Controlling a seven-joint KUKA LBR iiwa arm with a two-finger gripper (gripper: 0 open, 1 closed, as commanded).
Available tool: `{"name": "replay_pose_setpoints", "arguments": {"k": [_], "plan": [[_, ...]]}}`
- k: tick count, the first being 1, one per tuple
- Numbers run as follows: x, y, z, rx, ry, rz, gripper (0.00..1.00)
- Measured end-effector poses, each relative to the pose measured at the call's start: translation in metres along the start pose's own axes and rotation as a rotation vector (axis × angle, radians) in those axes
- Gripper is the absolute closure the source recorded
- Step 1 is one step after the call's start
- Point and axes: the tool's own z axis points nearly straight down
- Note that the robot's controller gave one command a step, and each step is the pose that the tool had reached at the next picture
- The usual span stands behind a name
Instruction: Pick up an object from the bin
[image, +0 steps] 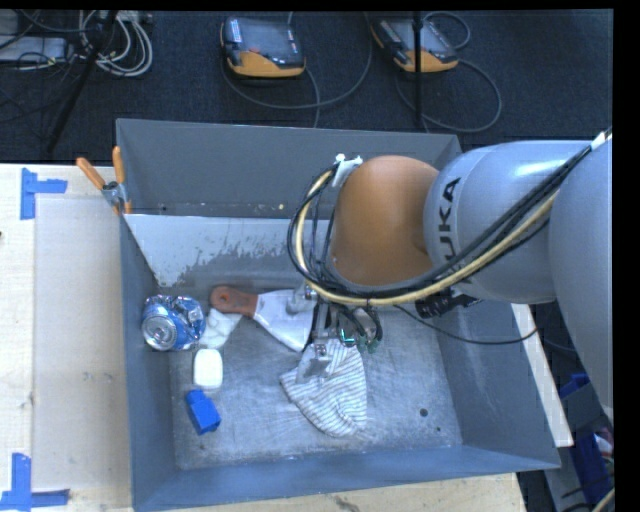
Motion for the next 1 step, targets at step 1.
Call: {"name": "replay_pose_setpoints", "arguments": {"k": [1], "plan": [[-0.0002,-0.0002,-0.0021,0.0,-0.002,0.001,0.0]]}}
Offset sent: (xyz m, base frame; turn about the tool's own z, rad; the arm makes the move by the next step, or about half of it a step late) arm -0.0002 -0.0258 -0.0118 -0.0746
